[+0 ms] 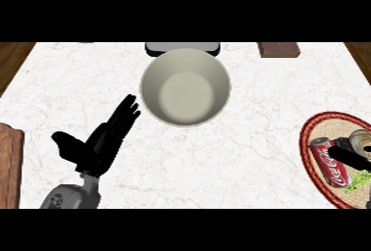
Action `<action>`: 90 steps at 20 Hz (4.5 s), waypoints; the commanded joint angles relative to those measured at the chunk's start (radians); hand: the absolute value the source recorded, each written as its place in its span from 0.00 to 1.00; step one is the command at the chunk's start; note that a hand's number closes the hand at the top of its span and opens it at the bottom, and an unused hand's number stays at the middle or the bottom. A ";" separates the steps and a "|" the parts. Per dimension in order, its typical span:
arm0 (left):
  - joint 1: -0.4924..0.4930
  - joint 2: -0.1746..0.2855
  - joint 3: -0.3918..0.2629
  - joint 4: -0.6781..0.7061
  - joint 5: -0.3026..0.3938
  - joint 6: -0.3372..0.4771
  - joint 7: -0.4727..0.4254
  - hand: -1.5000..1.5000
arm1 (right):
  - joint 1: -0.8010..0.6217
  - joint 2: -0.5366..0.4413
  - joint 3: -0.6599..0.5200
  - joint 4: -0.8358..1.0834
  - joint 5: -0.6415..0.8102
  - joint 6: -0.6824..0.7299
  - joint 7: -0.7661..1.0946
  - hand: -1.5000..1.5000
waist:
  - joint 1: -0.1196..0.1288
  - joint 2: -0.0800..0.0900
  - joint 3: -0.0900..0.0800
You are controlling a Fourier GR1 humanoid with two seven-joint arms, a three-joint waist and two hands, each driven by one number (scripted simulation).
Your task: Pick the can from the placemat and place it in the bowl
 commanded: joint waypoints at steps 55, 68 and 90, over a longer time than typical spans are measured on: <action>-0.066 -0.058 0.031 0.102 -0.032 -0.069 -0.011 0.50 | -1.247 0.465 0.653 0.239 0.258 0.150 0.321 1.00 | 0.058 0.004 0.004; -0.062 -0.087 0.017 0.032 -0.066 -0.014 0.031 0.50 | -1.206 0.461 0.533 0.736 0.379 -0.100 -0.037 1.00 | 0.032 0.020 0.007; -0.040 -0.056 0.050 0.009 -0.050 -0.059 0.043 0.50 | -1.141 0.466 0.216 0.823 0.185 -0.793 -0.377 0.00 | 0.033 0.014 0.011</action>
